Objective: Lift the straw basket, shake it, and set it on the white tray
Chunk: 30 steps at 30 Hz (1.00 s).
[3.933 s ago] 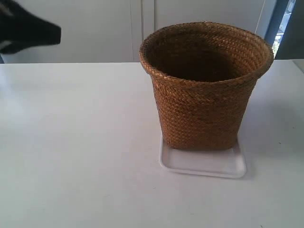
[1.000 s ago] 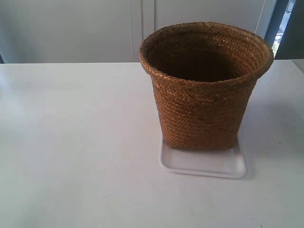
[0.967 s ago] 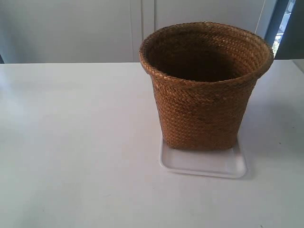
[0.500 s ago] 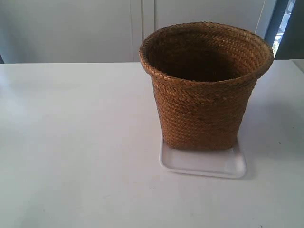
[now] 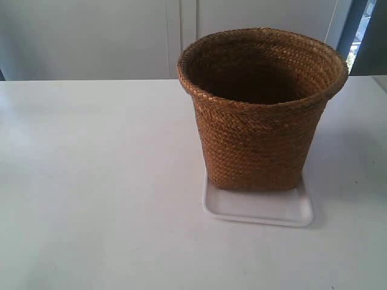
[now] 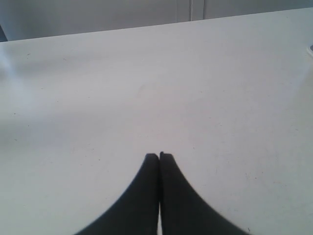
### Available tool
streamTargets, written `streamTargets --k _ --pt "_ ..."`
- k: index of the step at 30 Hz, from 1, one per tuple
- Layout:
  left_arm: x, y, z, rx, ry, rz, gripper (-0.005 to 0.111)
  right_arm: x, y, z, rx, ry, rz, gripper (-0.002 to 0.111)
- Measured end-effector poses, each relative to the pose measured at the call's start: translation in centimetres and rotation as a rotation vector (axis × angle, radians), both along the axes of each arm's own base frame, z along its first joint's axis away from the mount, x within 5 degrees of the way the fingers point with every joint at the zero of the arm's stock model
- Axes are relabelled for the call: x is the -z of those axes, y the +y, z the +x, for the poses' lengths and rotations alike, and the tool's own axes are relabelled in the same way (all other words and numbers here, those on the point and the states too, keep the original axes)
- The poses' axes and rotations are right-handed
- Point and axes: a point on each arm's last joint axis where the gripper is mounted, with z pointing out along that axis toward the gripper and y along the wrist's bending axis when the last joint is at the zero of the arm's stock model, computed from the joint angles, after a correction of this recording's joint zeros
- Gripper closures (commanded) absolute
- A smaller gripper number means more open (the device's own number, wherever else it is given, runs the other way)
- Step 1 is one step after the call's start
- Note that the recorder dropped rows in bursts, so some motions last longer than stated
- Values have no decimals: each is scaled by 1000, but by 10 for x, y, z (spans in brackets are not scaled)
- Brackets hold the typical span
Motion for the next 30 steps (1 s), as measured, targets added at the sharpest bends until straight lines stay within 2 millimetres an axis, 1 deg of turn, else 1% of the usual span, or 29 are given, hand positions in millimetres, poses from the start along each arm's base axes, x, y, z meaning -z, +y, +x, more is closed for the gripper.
streamTargets --k 23,25,27,28,29,30 --pt "0 0 0 0 0 -2 107 0 0 0 0 0 0 108" --pt "0 0 0 0 0 -2 107 3 1 8 -1 2 -1 108" --pt "0 0 0 0 0 -2 107 7 2 26 -5 -85 2 108" --pt "0 0 0 -1 0 -2 107 16 4 42 -10 -173 6 108" --pt "0 0 0 -1 0 -2 107 25 5 50 -13 -217 7 108" --pt "0 0 0 -1 0 -2 107 51 7 66 -18 -259 7 108"
